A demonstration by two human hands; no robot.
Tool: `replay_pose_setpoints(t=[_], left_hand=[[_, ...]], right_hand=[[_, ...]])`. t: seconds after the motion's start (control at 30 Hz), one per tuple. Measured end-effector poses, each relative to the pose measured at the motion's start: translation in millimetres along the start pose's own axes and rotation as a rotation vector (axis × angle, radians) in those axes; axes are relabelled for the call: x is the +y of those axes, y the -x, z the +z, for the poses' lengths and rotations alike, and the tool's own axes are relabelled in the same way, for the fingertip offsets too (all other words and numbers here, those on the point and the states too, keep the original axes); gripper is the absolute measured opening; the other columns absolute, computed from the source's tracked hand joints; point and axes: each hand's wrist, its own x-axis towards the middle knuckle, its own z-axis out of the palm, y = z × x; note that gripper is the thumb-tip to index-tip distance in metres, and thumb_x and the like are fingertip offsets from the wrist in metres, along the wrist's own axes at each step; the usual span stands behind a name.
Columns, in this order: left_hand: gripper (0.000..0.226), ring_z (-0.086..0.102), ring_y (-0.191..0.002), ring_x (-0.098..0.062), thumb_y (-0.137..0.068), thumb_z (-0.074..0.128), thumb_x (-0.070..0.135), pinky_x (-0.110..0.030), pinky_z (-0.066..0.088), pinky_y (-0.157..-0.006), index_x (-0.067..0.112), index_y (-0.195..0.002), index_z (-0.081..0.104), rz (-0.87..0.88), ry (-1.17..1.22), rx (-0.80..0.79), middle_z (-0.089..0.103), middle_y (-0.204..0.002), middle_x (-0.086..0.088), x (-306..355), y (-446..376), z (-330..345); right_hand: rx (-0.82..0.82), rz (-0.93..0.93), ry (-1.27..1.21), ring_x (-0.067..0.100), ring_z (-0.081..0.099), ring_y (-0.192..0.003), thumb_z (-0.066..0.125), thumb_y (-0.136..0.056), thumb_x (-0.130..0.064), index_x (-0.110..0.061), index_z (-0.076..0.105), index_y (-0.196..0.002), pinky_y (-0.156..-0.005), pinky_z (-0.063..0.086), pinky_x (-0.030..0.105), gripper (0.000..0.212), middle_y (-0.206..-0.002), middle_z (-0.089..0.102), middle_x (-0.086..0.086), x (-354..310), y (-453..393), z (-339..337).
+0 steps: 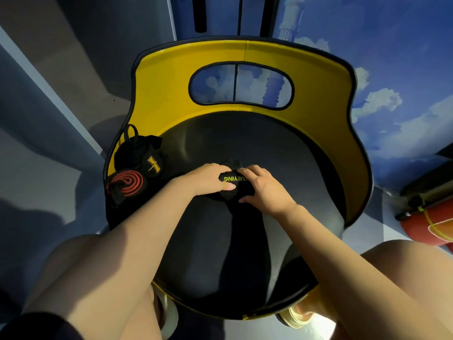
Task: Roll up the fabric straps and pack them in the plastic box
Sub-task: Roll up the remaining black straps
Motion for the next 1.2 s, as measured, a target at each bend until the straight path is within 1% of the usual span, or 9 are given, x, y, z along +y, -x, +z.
replay_pose_setpoints(t=[0.13, 0.23, 0.43, 0.63, 0.73, 0.87, 0.97, 1.1, 1.2], left_hand=[[0.064, 0.046, -0.122, -0.020, -0.082, 0.066, 0.045, -0.037, 0.043, -0.097, 0.025, -0.136, 0.040, 0.072, -0.047, 0.206, 0.043, -0.136, 0.003, 0, 15, 9], [0.081, 0.038, -0.130, -0.022, -0.076, 0.073, 0.044, -0.039, 0.041, -0.101, 0.024, -0.141, 0.030, 0.074, -0.150, 0.200, 0.032, -0.143, 0.004, -1, 16, 20], [0.080, 0.039, -0.131, -0.024, -0.078, 0.073, 0.036, -0.038, 0.038, -0.104, 0.019, -0.143, 0.031, 0.054, -0.184, 0.115, 0.036, -0.143, -0.002, 1, -5, 5], [0.083, 0.032, -0.137, -0.026, -0.079, 0.071, 0.040, -0.038, 0.031, -0.110, 0.016, -0.146, 0.028, 0.031, -0.221, -0.120, 0.033, -0.150, -0.009, 1, -26, -27], [0.084, 0.033, -0.137, -0.025, -0.080, 0.071, 0.040, -0.037, 0.031, -0.111, 0.015, -0.147, 0.027, 0.027, -0.214, -0.177, 0.033, -0.150, -0.006, -1, -34, -33], [0.085, 0.029, -0.140, -0.024, -0.082, 0.067, 0.045, -0.038, 0.029, -0.113, 0.015, -0.149, 0.023, 0.011, -0.225, -0.217, 0.028, -0.153, -0.005, -3, -40, -35], [0.079, 0.037, -0.134, -0.023, -0.083, 0.065, 0.046, -0.035, 0.033, -0.107, 0.016, -0.146, 0.028, 0.045, -0.155, -0.183, 0.037, -0.148, -0.006, -1, -37, -32], [0.089, 0.034, -0.135, -0.021, -0.074, 0.076, 0.038, -0.036, 0.035, -0.107, 0.028, -0.144, 0.023, 0.090, 0.032, -0.018, 0.033, -0.148, -0.002, -5, -27, -18], [0.078, 0.039, -0.131, -0.020, -0.073, 0.079, 0.024, -0.035, 0.039, -0.103, 0.032, -0.136, 0.033, 0.103, 0.151, 0.136, 0.041, -0.140, -0.002, -10, -18, -9]], right_hand=[[-0.086, 0.015, -0.059, 0.028, 0.043, -0.124, 0.078, -0.073, -0.026, -0.016, 0.036, -0.142, -0.104, 0.038, 0.036, 0.081, -0.134, 0.043, 0.007, 3, -12, -10], [-0.160, 0.033, -0.086, 0.025, 0.044, -0.123, 0.079, -0.072, -0.026, -0.014, 0.036, -0.142, -0.101, 0.036, 0.029, 0.083, -0.133, 0.044, 0.009, 4, -23, -20], [-0.281, 0.069, -0.104, 0.024, 0.040, -0.127, 0.076, -0.076, -0.032, -0.016, 0.033, -0.144, -0.102, 0.034, 0.029, 0.082, -0.135, 0.040, 0.007, 7, -40, -29], [0.001, -0.134, 0.230, 0.025, 0.035, -0.130, 0.075, -0.074, -0.038, -0.015, 0.027, -0.146, -0.105, 0.033, 0.035, 0.089, -0.141, 0.038, 0.006, 4, -26, -9], [0.113, -0.179, 0.298, 0.031, 0.049, -0.121, 0.082, -0.063, -0.034, -0.012, 0.040, -0.139, -0.102, 0.039, 0.041, 0.089, -0.131, 0.052, 0.011, 7, -25, 4], [0.240, -0.206, 0.330, 0.033, 0.058, -0.110, 0.081, -0.062, -0.030, -0.011, 0.056, -0.124, -0.094, 0.049, 0.044, 0.069, -0.119, 0.061, 0.012, 3, -30, 6], [0.230, -0.132, 0.166, 0.027, 0.052, -0.115, 0.070, -0.077, -0.029, -0.013, 0.050, -0.130, -0.084, 0.053, 0.042, 0.058, -0.125, 0.055, 0.007, 0, -30, 5], [0.205, 0.023, -0.099, 0.023, 0.050, -0.118, 0.071, -0.078, -0.029, -0.018, 0.043, -0.135, -0.091, 0.045, 0.033, 0.063, -0.131, 0.051, 0.001, 8, -28, 2], [0.195, 0.063, -0.238, 0.019, 0.052, -0.116, 0.073, -0.077, -0.025, -0.018, 0.045, -0.134, -0.095, 0.042, 0.029, 0.064, -0.131, 0.051, 0.000, 4, -23, -3]])
